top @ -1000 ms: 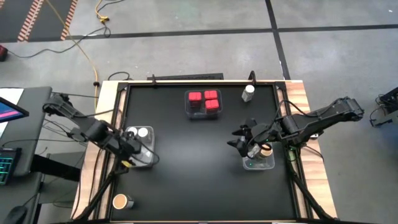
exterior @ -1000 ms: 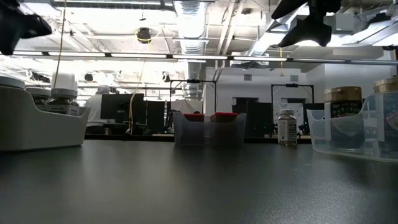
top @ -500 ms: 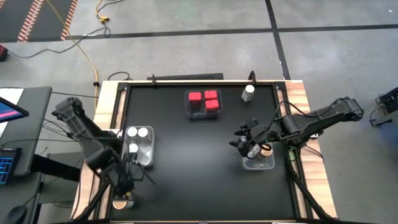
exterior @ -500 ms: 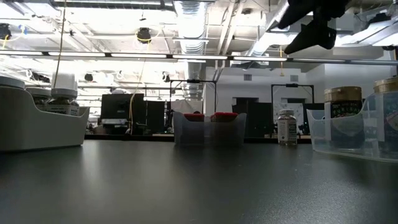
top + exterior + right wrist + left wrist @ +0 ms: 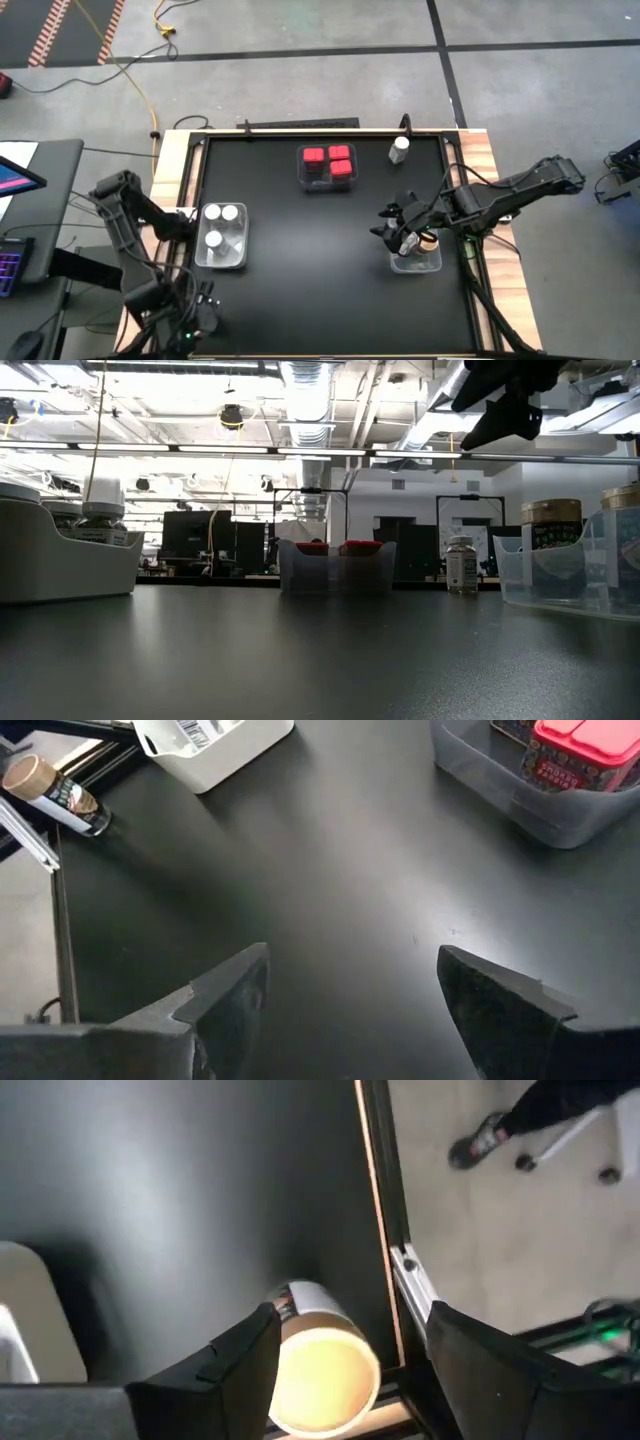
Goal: Sort spices by type
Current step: Put the gold seasoning bottle into the transparent bin
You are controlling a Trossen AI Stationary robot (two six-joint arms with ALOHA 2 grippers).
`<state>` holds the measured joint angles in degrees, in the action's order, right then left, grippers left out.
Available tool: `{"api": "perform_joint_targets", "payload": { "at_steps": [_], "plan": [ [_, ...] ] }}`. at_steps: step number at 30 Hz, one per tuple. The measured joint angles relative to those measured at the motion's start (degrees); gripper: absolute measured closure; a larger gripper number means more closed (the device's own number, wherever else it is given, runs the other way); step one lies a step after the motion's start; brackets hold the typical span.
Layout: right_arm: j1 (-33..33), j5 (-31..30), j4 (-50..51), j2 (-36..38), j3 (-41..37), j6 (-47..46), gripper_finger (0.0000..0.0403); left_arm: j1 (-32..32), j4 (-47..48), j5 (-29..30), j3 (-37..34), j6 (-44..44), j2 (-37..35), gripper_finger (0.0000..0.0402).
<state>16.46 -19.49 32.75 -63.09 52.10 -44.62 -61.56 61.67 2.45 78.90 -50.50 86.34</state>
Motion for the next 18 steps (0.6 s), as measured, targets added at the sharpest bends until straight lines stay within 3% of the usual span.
{"api": "perform_joint_targets", "payload": {
  "at_steps": [11, 18],
  "plan": [
    [2.76, 0.05, -0.21, 0.00, 0.00, -10.37, 0.0088, -3.55, 4.17, -0.23, -0.48, 12.55, 1.76, 0.0164],
    [3.77, 0.02, -1.37, 0.00, 0.00, -17.34, 0.0088, -4.57, 3.19, -0.24, -4.68, 16.25, 1.78, 0.0164]
  ]
}}
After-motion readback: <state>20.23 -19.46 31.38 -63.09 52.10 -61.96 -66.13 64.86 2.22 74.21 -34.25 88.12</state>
